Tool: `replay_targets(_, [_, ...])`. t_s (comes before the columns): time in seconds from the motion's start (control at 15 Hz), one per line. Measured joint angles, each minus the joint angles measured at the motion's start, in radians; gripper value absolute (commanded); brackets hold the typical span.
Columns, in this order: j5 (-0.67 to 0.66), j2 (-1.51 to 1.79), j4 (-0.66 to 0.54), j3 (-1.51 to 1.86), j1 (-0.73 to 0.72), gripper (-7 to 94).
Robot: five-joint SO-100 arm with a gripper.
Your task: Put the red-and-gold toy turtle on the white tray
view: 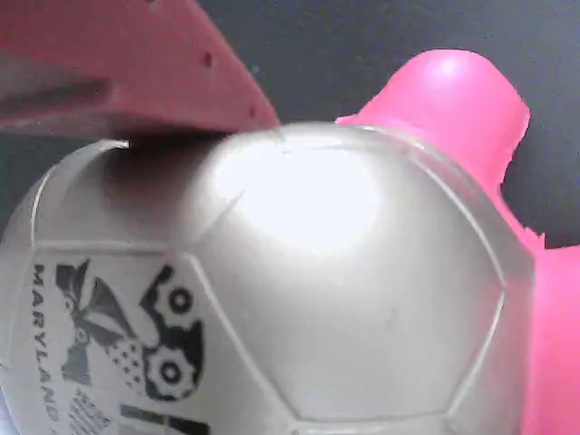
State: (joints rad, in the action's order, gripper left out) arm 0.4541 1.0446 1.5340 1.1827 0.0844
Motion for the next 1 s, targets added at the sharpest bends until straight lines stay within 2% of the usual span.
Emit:
replay_targets(0.53, [-0.097,0.397,0.193,-0.115,0.020,0])
replay_targets(0.67, [-0.179,0.437,0.229,-0.146,0.106,0])
replay_targets(1.0, [-0.499,0.393,0.242,-0.295,0.379,0])
